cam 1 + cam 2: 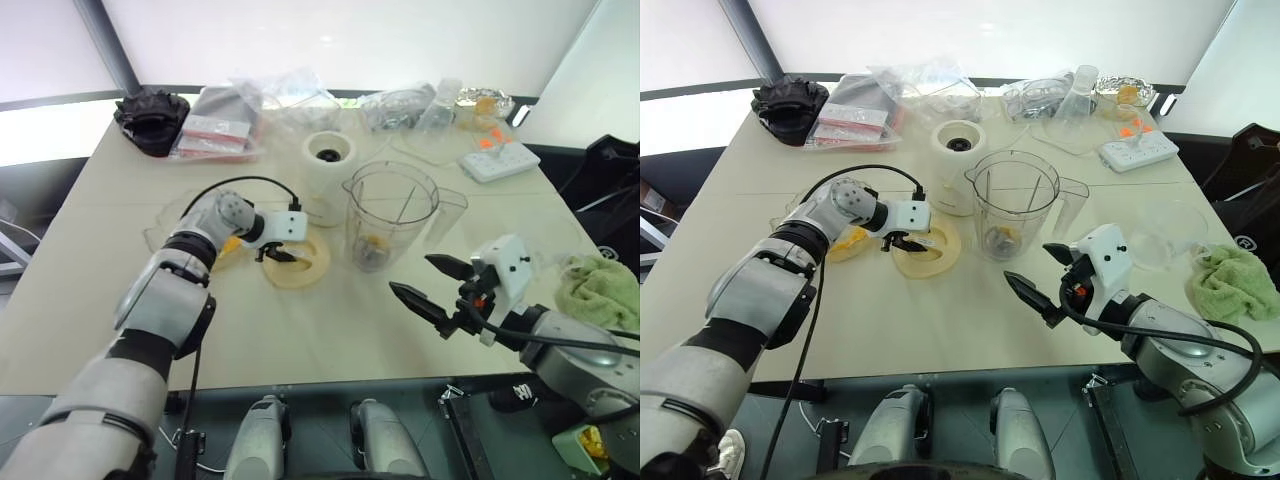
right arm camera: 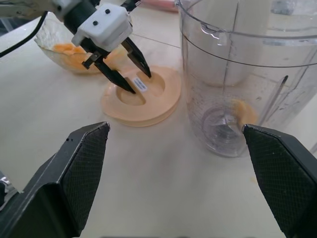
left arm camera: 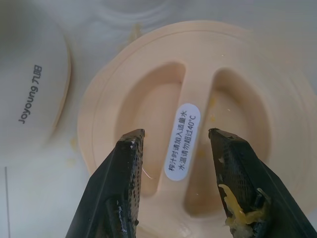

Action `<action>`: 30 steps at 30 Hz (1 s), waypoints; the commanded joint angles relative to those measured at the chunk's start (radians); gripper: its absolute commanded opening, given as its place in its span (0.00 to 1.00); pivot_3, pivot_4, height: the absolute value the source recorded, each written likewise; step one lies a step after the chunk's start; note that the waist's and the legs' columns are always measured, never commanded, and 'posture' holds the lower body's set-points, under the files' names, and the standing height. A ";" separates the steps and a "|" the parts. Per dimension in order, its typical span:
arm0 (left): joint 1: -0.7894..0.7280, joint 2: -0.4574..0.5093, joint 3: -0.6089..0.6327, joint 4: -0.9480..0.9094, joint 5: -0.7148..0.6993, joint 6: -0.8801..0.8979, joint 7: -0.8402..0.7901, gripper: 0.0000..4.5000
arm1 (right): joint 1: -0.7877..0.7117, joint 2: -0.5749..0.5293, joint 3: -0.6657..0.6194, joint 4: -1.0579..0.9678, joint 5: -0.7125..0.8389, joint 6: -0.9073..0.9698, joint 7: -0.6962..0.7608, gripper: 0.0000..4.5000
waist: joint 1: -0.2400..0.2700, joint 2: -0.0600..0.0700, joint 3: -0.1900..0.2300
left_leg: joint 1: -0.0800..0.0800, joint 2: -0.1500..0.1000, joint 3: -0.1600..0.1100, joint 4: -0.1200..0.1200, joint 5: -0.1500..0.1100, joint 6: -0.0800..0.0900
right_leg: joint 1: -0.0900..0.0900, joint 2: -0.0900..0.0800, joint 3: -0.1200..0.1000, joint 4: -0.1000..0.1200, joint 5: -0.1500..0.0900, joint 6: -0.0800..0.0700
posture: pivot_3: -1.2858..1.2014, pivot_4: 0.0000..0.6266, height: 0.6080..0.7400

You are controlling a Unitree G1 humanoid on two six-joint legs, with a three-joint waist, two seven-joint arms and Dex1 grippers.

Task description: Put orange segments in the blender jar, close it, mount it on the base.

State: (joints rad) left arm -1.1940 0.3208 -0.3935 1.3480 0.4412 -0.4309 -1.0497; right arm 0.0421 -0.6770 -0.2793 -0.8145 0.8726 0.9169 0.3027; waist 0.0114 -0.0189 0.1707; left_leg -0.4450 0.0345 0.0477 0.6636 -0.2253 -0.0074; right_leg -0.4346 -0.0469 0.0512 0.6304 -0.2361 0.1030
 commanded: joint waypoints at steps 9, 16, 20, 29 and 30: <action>0.013 -0.033 -0.064 0.024 0.102 0.067 0.076 0.48 | 0.008 -0.007 -0.021 -0.056 0.035 -0.003 -0.064 1.00 | 0.000 -0.001 -0.002 | 0.004 0.000 0.000 0.001 0.000 0.000 | 0.005 0.000 0.000 0.000 0.000 0.000 | 0.52 0.24 1.00; 0.032 -0.039 -0.070 0.030 0.116 0.118 0.056 0.42 | 0.019 -0.017 -0.030 -0.064 0.035 -0.003 -0.091 1.00 | -0.001 -0.001 -0.004 | 0.011 0.001 0.000 0.001 0.000 0.000 | 0.011 0.000 0.000 0.000 0.000 0.000 | 0.52 0.24 1.00; 0.033 -0.036 -0.061 0.026 0.108 0.105 0.029 0.09 | 0.015 -0.025 -0.033 -0.060 0.035 -0.003 -0.098 1.00 | 0.001 0.000 -0.006 | 0.013 0.001 0.000 0.001 0.000 0.000 | 0.013 -0.001 0.000 0.000 0.001 -0.001 | 0.52 0.24 1.00; 0.033 -0.008 -0.026 0.011 0.075 0.046 -0.031 0.06 | -0.011 -0.030 -0.008 -0.021 0.004 -0.015 -0.089 1.00 | -0.007 -0.001 -0.006 | 0.017 0.002 0.002 -0.001 -0.001 0.001 | 0.016 -0.002 0.000 -0.002 0.000 -0.001 | 0.52 0.24 1.00; 0.031 -0.003 -0.018 0.008 0.066 0.040 -0.042 0.06 | -0.016 -0.027 -0.003 -0.012 -0.006 -0.018 -0.089 1.00 | -0.008 -0.001 -0.006 | 0.017 0.002 0.002 -0.001 -0.001 0.001 | 0.016 -0.002 0.000 -0.002 0.000 -0.001 | 0.52 0.24 1.00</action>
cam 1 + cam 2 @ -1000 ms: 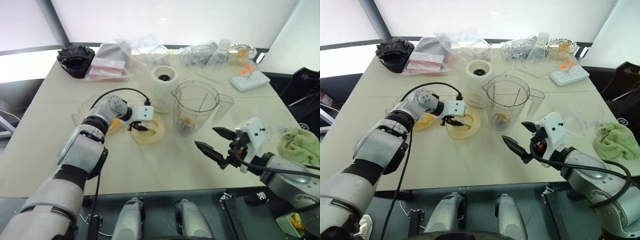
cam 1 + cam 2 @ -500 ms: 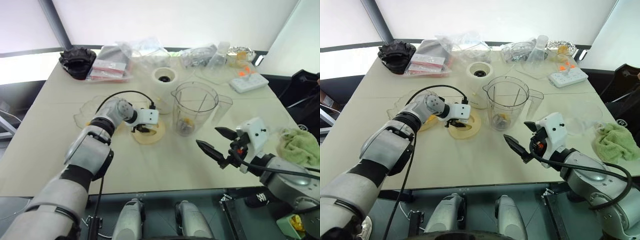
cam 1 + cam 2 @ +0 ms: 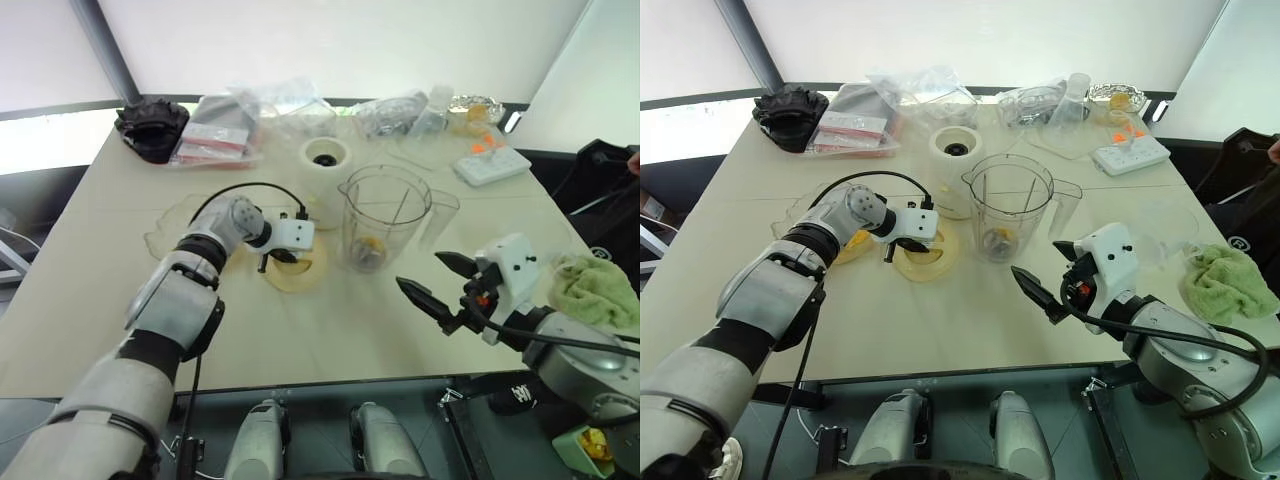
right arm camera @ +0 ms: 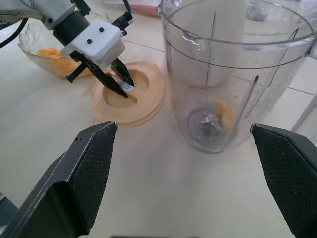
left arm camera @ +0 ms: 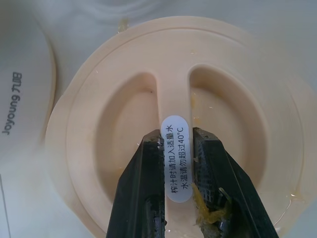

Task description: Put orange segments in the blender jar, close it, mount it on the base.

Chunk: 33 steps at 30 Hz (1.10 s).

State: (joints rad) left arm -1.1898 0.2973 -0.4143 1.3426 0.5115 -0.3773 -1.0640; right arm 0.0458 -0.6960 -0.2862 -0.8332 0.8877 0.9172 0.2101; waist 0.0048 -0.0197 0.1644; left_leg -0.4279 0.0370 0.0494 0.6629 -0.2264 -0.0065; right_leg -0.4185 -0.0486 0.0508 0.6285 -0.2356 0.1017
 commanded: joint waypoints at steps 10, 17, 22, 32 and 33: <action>-0.028 0.113 0.191 -0.053 -0.224 -0.036 -0.287 0.06 | -0.059 0.131 0.081 0.205 -0.243 -0.159 -0.048 1.00 | -0.017 -0.002 0.001 | -0.015 -0.001 0.000 0.001 0.000 0.001 | -0.015 0.001 0.000 0.001 0.000 0.000 | 0.52 0.24 1.00; -0.014 0.186 0.274 -0.154 -0.339 -0.008 -0.393 0.06 | -0.141 0.218 0.157 0.342 -0.391 -0.260 -0.056 1.00 | -0.016 -0.003 0.002 | -0.016 -0.001 -0.001 0.001 0.000 0.001 | -0.015 0.002 0.000 0.002 0.000 0.001 | 0.52 0.24 1.00; 0.010 0.219 0.314 -0.280 -0.422 0.075 -0.428 0.06 | -0.222 0.261 0.162 0.505 -0.494 -0.368 -0.061 1.00 | -0.018 -0.003 0.002 | -0.015 -0.001 -0.001 0.002 0.000 0.001 | -0.015 0.002 0.000 0.002 0.000 0.001 | 0.52 0.24 1.00; 0.086 0.259 0.307 -0.465 -0.475 0.156 -0.414 0.06 | -0.323 0.320 0.125 0.681 -0.572 -0.480 -0.067 1.00 | -0.020 -0.002 0.002 | -0.015 -0.001 -0.001 0.001 0.000 0.001 | -0.015 0.003 0.000 0.003 0.001 0.003 | 0.52 0.24 1.00; 0.089 0.262 0.306 -0.476 -0.478 0.163 -0.414 0.06 | -0.332 0.328 0.120 0.691 -0.571 -0.483 -0.067 1.00 | -0.020 -0.002 0.002 | -0.015 -0.001 -0.001 0.001 0.000 0.001 | -0.015 0.003 0.000 0.003 0.001 0.003 | 0.52 0.24 1.00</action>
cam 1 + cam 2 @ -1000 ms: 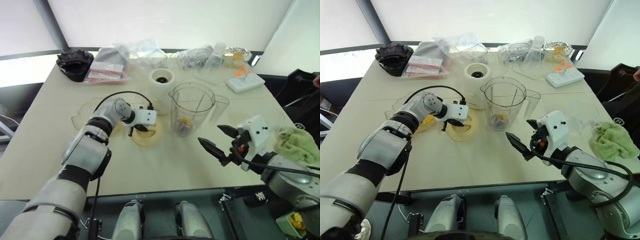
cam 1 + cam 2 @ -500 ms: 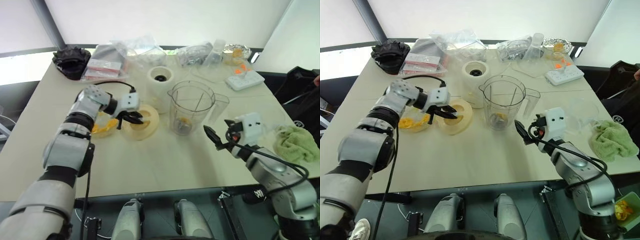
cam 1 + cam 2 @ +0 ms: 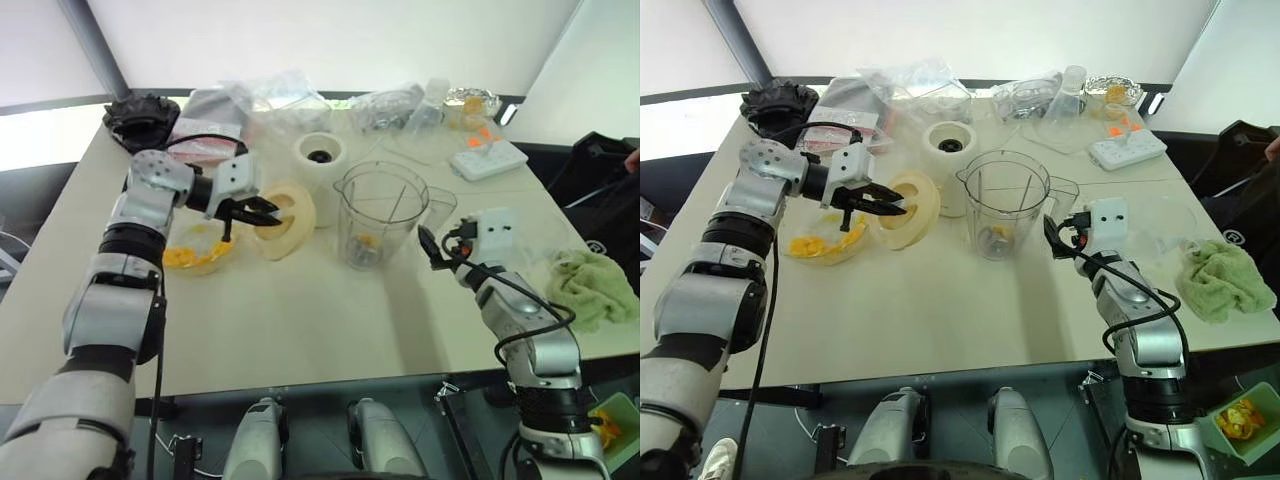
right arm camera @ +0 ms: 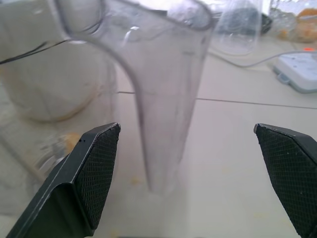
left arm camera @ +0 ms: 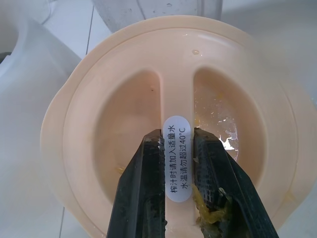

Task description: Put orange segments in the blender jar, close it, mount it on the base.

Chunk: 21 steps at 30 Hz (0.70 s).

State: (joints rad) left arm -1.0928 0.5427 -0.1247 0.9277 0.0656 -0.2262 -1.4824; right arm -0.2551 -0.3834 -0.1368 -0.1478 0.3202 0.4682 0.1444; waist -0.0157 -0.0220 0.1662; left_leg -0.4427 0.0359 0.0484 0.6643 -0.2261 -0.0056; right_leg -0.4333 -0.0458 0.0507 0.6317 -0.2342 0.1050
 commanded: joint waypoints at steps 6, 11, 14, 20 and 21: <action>-0.004 0.030 0.016 -0.106 -0.048 0.033 0.015 0.06 | -0.087 0.064 -0.030 0.090 -0.028 -0.072 -0.018 1.00 | 0.000 0.000 0.000 | 0.000 0.000 0.000 0.000 0.000 0.000 | 0.000 0.000 0.000 0.000 0.001 0.001 | 0.52 0.24 1.00; -0.006 0.038 0.013 -0.127 -0.057 0.045 0.022 0.06 | -0.112 0.091 -0.026 0.134 -0.052 -0.098 -0.028 0.94 | -0.001 0.000 0.000 | 0.000 0.000 0.000 0.000 0.000 0.000 | 0.000 0.000 0.000 0.000 0.001 0.001 | 0.52 0.24 1.00; -0.007 0.043 0.014 -0.144 -0.064 0.055 0.024 0.06 | -0.115 0.097 -0.027 0.147 -0.064 -0.107 -0.030 0.71 | -0.001 0.000 0.000 | 0.000 0.000 0.000 0.000 0.000 0.000 | 0.000 0.000 0.000 0.000 0.001 0.001 | 0.52 0.24 1.00; -0.026 0.068 0.019 -0.162 -0.080 0.077 0.021 0.06 | -0.123 0.114 -0.029 0.156 -0.068 -0.107 -0.029 0.21 | 0.000 0.001 0.000 | 0.000 0.000 0.000 0.000 0.000 0.000 | 0.000 0.000 0.000 0.000 0.001 0.001 | 0.52 0.24 1.00; -0.036 0.073 0.022 -0.162 -0.084 0.085 0.017 0.06 | -0.125 0.120 -0.029 0.153 -0.065 -0.104 -0.031 0.21 | 0.000 0.001 0.000 | 0.000 0.000 0.000 0.000 0.000 0.000 | 0.000 0.000 0.000 0.000 0.001 0.001 | 0.52 0.24 1.00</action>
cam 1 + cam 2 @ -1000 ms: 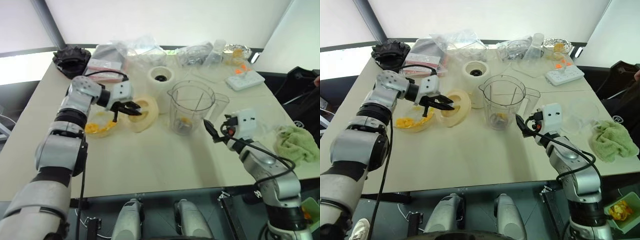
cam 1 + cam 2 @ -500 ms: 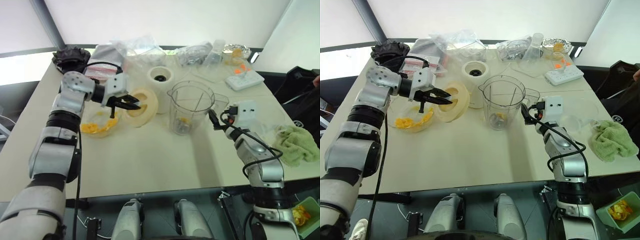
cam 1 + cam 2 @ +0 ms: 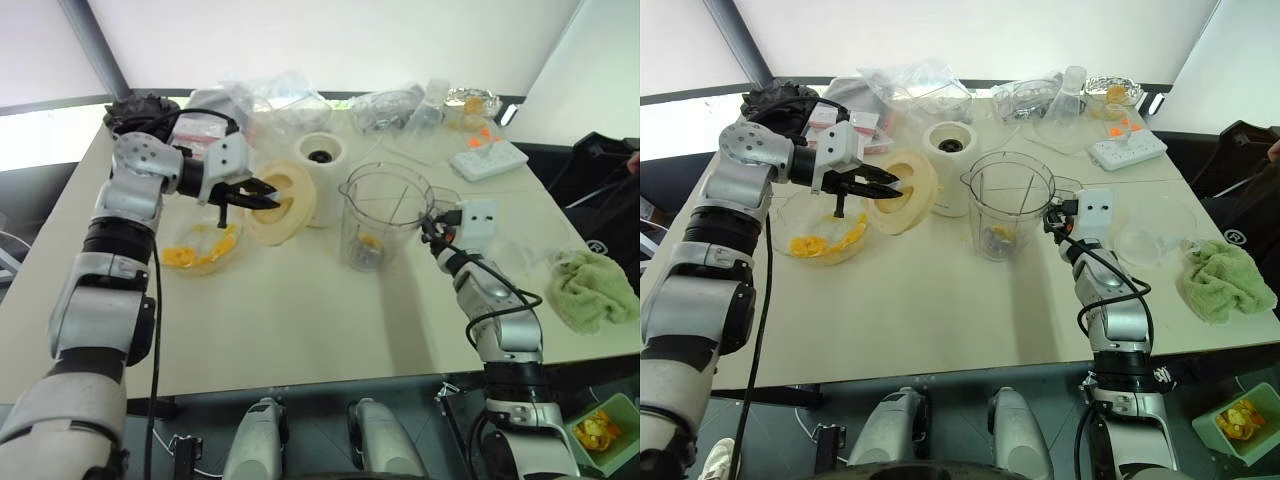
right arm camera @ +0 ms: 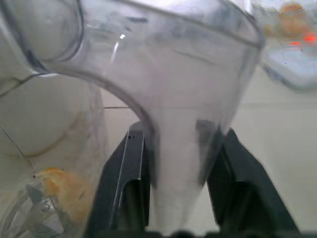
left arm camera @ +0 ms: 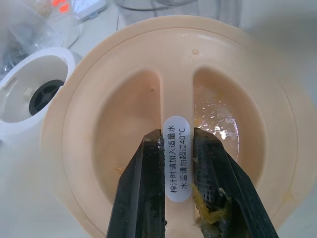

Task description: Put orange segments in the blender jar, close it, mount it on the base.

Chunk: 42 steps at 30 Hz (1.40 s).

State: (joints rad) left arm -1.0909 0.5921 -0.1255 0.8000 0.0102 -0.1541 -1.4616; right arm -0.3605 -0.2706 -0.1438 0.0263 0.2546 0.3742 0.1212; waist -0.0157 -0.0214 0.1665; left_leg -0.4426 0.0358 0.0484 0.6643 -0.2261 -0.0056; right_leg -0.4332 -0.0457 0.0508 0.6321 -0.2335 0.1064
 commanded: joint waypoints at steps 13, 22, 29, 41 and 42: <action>-0.304 0.010 0.037 0.140 -0.069 0.060 -0.055 0.06 | 0.016 0.077 0.054 -0.194 0.001 0.069 -0.006 0.21 | -0.004 0.001 0.001 | 0.000 0.000 0.000 -0.001 0.000 0.000 | -0.001 0.001 0.000 0.000 -0.001 0.001 | 0.52 0.24 1.00; -0.370 -0.077 0.034 0.202 -0.068 0.022 -0.123 0.06 | 0.063 0.082 0.158 -0.308 -0.053 0.139 0.003 0.21 | -0.001 0.001 0.001 | -0.001 0.000 0.000 -0.001 0.000 0.000 | -0.001 0.000 0.000 0.000 -0.001 0.001 | 0.52 0.24 1.00; -0.416 -0.123 0.041 0.240 -0.072 0.020 -0.150 0.06 | 0.075 0.078 0.191 -0.319 -0.096 0.166 0.006 0.21 | -0.001 0.001 0.001 | -0.001 0.000 0.000 -0.001 0.000 0.000 | -0.001 0.000 0.000 0.000 -0.001 0.001 | 0.52 0.24 1.00; -0.377 -0.149 -0.207 0.094 -0.179 0.238 -0.153 0.06 | 0.072 0.066 0.200 -0.312 -0.134 0.181 0.016 0.21 | -0.002 0.001 0.001 | 0.000 0.000 -0.001 -0.001 0.000 0.000 | -0.001 0.000 0.000 0.000 -0.001 0.001 | 0.52 0.24 1.00; -0.369 -0.145 -0.236 0.077 -0.190 0.244 -0.153 0.06 | 0.074 0.069 0.197 -0.315 -0.131 0.182 0.015 0.21 | -0.003 0.001 0.001 | 0.000 0.000 -0.001 -0.001 0.000 0.000 | -0.001 0.000 0.000 0.000 -0.001 0.001 | 0.52 0.24 1.00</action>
State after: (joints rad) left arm -1.4543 0.4340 -0.3317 0.9218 -0.1457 0.0745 -1.6111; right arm -0.2837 -0.1953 0.0564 -0.2563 0.1392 0.5552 0.1342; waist -0.0183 -0.0203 0.1677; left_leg -0.4430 0.0355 0.0475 0.6637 -0.2261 -0.0056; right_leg -0.4340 -0.0453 0.0512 0.6324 -0.2344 0.1077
